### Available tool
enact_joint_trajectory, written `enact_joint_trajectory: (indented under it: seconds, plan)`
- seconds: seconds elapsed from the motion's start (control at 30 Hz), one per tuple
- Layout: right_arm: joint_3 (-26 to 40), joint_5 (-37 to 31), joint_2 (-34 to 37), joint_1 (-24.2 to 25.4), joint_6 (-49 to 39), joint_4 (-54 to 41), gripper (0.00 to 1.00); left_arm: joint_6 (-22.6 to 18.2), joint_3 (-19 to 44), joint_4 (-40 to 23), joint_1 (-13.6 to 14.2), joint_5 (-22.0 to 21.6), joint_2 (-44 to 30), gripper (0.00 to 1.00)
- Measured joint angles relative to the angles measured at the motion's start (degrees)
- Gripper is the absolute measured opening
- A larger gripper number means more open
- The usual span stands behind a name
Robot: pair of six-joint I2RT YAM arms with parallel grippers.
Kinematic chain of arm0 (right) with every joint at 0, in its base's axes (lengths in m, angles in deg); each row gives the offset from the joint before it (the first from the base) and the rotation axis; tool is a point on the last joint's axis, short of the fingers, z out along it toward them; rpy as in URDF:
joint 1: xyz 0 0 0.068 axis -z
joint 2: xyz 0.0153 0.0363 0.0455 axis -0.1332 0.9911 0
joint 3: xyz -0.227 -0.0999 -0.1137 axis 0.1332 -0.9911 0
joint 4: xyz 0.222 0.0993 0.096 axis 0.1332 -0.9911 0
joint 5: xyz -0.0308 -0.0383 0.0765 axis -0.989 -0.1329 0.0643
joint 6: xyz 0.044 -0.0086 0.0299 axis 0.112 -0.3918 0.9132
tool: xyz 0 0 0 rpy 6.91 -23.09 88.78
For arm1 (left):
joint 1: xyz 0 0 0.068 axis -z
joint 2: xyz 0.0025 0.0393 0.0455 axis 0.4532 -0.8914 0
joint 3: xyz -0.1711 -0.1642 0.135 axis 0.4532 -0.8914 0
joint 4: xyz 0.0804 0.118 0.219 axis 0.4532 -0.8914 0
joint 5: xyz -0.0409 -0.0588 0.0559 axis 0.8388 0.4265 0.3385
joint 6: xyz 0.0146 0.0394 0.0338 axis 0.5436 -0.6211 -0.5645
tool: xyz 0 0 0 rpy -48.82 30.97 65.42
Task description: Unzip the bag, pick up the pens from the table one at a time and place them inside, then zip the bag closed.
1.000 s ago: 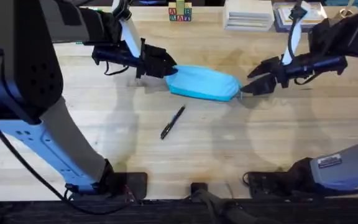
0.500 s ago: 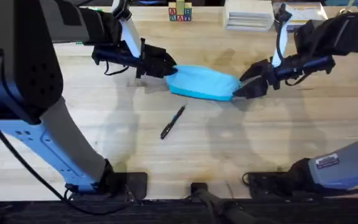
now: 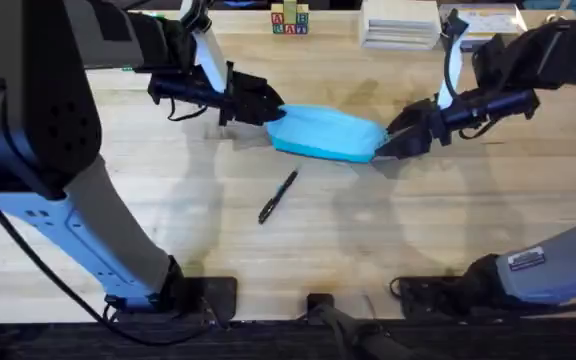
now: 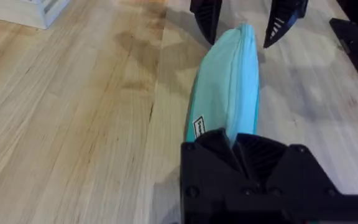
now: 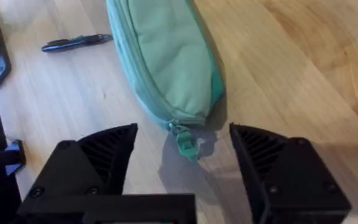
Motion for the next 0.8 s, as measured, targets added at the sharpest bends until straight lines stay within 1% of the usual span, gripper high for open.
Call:
enact_joint_trajectory:
  seconds: [0.1, 0.27, 0.5, 0.8]
  plan:
    - [0.00, 0.00, -0.02, 0.00, -0.11, -0.02, 0.796, 0.00, 0.00, 0.00, 0.00, 0.00, 0.00, 0.042]
    - [0.00, -0.22, 0.00, 0.00, -0.14, -0.23, 0.710, 0.00, 0.00, 0.00, 0.00, 0.00, 0.00, 0.042]
    - [0.00, -2.59, -0.02, 0.00, -0.15, -0.88, 0.677, 0.00, 0.00, 0.00, 0.00, 0.00, 0.00, 0.042]
    - [0.02, -2.80, 0.00, 0.00, -0.14, -0.83, 0.662, 0.01, 0.00, 0.00, 0.00, 0.00, 0.00, 0.042]
